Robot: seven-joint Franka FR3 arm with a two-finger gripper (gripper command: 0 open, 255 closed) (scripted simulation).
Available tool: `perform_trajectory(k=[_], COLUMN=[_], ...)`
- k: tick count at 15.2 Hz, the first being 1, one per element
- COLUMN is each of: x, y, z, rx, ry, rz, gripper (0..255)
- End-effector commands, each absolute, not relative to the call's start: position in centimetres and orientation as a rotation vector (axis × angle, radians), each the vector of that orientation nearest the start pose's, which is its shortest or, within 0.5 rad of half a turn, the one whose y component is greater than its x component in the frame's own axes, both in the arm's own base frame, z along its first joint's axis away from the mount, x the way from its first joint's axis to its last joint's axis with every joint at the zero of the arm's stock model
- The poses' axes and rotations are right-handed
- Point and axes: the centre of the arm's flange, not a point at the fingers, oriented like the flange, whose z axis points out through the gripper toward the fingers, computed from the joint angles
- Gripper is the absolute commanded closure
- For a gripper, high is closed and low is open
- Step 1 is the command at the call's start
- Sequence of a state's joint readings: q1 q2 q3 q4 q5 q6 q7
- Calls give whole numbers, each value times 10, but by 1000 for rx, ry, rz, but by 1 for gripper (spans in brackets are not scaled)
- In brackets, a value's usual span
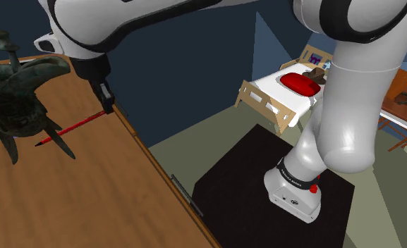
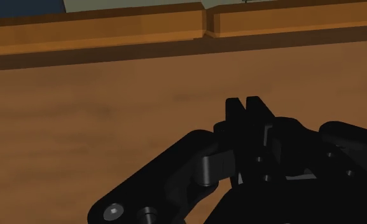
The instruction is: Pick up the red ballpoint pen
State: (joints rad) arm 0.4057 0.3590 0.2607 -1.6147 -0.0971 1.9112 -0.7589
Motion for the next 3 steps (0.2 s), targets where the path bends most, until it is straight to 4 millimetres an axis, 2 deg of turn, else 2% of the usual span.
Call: perform_trajectory(k=[1, 3], x=[529, 529], y=[385, 385], z=[431, 432], rx=[-2353, -2353], ry=[-2077, -2077], rz=[79, 79], gripper=[255, 255])
